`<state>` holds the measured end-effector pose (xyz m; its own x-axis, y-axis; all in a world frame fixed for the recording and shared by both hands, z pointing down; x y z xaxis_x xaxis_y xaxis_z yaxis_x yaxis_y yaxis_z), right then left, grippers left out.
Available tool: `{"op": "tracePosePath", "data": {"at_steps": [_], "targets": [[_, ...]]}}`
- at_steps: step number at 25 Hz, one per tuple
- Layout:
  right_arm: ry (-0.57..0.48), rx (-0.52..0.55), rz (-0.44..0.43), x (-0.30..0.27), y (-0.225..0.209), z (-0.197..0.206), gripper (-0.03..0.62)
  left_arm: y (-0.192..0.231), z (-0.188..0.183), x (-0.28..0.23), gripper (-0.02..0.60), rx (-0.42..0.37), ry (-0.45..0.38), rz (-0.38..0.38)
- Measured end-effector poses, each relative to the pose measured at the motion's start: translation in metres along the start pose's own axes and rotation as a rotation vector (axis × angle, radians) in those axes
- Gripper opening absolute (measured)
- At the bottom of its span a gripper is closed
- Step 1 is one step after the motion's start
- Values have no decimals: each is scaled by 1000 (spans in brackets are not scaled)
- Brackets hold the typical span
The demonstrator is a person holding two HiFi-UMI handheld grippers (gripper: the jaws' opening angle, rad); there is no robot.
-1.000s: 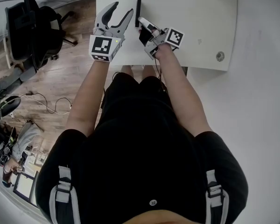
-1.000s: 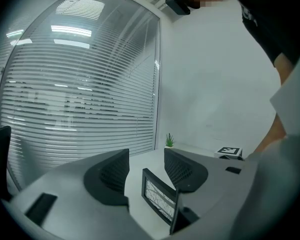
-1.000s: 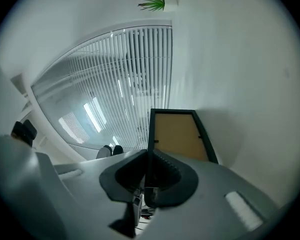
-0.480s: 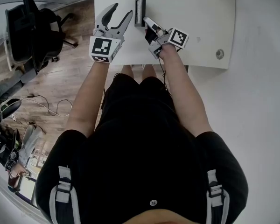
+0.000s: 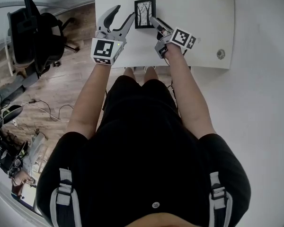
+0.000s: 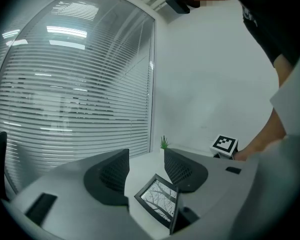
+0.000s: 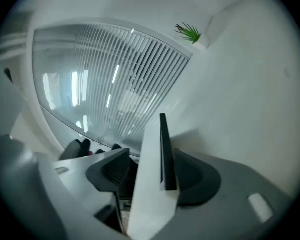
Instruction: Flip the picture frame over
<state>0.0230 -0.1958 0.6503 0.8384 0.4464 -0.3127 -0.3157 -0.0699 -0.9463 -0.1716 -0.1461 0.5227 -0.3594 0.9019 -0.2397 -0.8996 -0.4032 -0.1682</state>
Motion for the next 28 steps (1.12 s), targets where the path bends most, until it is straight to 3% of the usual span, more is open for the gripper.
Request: {"op": "tracePosePath", "data": {"at_steps": [1, 3, 5, 16, 23, 28], "targets": [[-19, 77, 79, 1, -3, -5, 304, 2, -1, 0, 221, -3, -15, -4], [-58, 266, 215, 10, 1, -14, 304, 5, -3, 1, 221, -9, -23, -7], [-78, 414, 251, 21, 17, -21, 304, 5, -7, 4, 221, -14, -5, -5], [-68, 918, 74, 72, 156, -29, 290, -5, -65, 18, 221, -41, -41, 56], [-126, 1045, -43, 103, 220, -24, 196, -7, -113, 38, 209, -71, -100, 80], [-130, 1123, -109, 119, 249, -13, 95, -17, -147, 56, 156, -91, -149, 120]]}}
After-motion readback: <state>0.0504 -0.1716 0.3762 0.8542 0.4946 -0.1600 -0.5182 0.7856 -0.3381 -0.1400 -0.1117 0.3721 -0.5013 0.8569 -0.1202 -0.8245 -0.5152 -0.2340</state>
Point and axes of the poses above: the fingertips, and each gripper's own axes: x backward along the fingers, y to its left, z out of its underside, the point moved 7 cm from there along x, backward along the fingers, and after that the axes turned 14 degrees about -x, right-handed, at the moved point
